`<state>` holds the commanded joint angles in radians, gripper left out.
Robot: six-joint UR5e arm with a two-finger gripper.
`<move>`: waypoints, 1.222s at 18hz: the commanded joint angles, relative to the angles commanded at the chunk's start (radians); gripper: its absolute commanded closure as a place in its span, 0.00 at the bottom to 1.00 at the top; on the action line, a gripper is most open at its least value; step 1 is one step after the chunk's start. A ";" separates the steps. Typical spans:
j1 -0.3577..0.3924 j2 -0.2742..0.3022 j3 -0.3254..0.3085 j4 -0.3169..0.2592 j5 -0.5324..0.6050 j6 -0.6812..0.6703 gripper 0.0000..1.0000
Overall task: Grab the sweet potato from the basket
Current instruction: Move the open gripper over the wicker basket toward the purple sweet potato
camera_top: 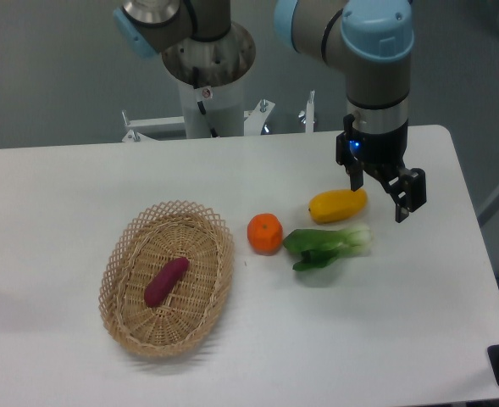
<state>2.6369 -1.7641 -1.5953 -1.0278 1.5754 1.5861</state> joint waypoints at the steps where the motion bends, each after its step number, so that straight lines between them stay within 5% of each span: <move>1: -0.002 0.000 0.000 0.000 0.008 0.000 0.00; 10: -0.026 0.017 -0.063 0.003 -0.006 -0.081 0.00; 22: -0.259 -0.044 -0.094 0.008 -0.014 -0.692 0.00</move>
<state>2.3778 -1.8085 -1.6889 -1.0201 1.5616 0.8946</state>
